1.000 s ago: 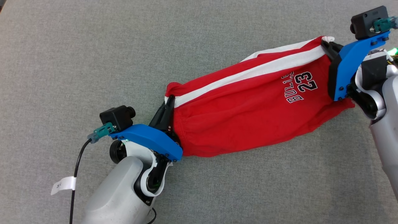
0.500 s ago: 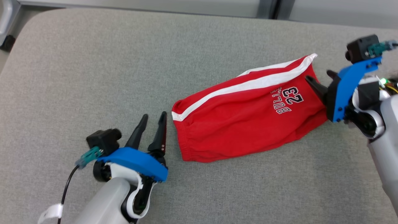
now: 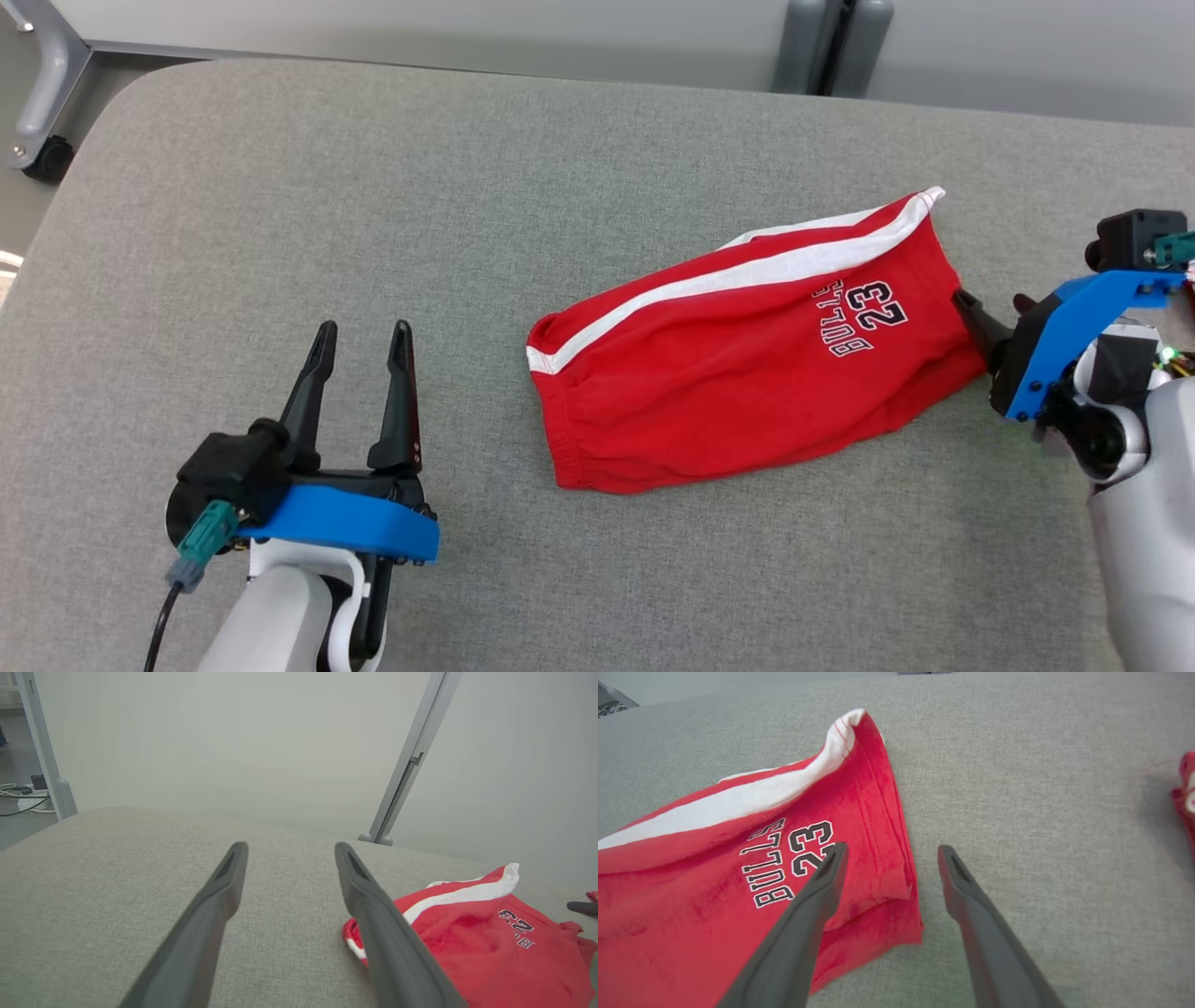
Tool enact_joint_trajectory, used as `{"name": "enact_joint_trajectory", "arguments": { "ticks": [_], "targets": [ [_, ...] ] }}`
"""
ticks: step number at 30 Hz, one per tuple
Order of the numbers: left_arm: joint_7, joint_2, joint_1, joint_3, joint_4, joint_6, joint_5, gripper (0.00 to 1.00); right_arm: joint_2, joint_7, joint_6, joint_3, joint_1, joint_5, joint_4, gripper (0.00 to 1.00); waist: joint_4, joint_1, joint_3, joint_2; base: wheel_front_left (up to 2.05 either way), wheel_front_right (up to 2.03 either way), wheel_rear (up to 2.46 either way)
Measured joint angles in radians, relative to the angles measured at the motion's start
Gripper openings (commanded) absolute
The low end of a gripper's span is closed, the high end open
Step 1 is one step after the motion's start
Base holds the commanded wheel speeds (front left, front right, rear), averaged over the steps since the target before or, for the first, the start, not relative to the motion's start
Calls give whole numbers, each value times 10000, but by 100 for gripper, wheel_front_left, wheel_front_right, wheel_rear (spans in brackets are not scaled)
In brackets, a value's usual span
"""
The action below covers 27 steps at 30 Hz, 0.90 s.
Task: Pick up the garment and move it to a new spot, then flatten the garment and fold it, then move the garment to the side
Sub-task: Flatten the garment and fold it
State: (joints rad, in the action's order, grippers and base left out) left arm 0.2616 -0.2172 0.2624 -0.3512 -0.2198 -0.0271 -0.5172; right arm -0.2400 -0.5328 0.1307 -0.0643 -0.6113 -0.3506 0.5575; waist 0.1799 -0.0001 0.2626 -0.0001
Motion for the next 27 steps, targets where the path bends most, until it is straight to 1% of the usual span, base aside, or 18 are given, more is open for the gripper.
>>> {"name": "enact_joint_trajectory", "arguments": {
  "ticks": [1, 2, 3, 4, 5, 9, 13, 18, 19, 20, 21, 22, 27],
  "targets": [
    [0, 199, -179, 366, 33, 159, 405, 100, 316, 274, 0, -328, -23, 374, 234, 100, 29, 0, 85, 0, 0, 0, 0],
    [0, 199, -179, 366, 33, 159, 405, 100, 316, 274, 0, -328, -23, 374, 234, 100, 29, 0, 85, 0, 0, 0, 0],
    [0, 276, -231, 504, 17, 259, 600, 100, 464, 433, 0, -476, -53, 610, 362, 100, 46, 0, 133, 0, 0, 0, 0],
    [0, 395, -337, 767, -2, 441, 940, 100, 677, 851, 0, -823, -188, 1035, 589, 100, 101, 1, 233, 1, 0, 0, 0],
    [0, 395, -337, 767, -2, 441, 940, 100, 677, 851, 0, -823, -188, 1035, 589, 100, 101, 1, 233, 1, 0, 0, 0],
    [2, 692, -412, 1223, -17, 746, 1344, 100, 1045, 1781, 0, -1350, -501, 1939, 980, 100, 265, 1, 441, 0, 0, 0, 0],
    [0, 924, -474, 1565, -25, 991, 1651, 100, 1187, 2286, 0, -1676, -769, 2765, 1536, 100, 435, 1, 632, 0, 0, 0, 0],
    [2, 1156, -511, 1877, 17, 1185, 1919, 100, 1256, 2665, 0, -1618, -891, 3651, 2061, 100, 578, 1, 762, 0, 0, 0, 0],
    [2, 1200, -513, 1935, 36, 1239, 1962, 100, 1256, 2725, -2, -1574, -906, 3779, 2155, 93, 592, 1, 774, 0, 0, 0, 0],
    [0, 1235, -514, 1988, 50, 1258, 2013, 100, 1262, 2817, -2, -1505, -911, 3860, 2232, 82, 601, 1, 785, 0, 0, 0, 0],
    [0, 1264, -515, 2040, 56, 1279, 2034, 100, 1260, 2915, -2, -1478, -914, 3873, 2309, 34, 604, 1, 796, -1, 0, 0, 0],
    [2, 1279, -518, 2084, 56, 1315, 2067, 100, 1267, 2991, -2, -1448, -920, 3898, 2387, 0, 601, 0, 802, -1, 0, 0, 0],
    [2, 1392, -533, 2242, 35, 1417, 2201, 100, 1277, 3463, 6, -1421, -990, 3919, 2715, 0, 550, 1, 805, 0, 0, 0, 0]
  ]
}}
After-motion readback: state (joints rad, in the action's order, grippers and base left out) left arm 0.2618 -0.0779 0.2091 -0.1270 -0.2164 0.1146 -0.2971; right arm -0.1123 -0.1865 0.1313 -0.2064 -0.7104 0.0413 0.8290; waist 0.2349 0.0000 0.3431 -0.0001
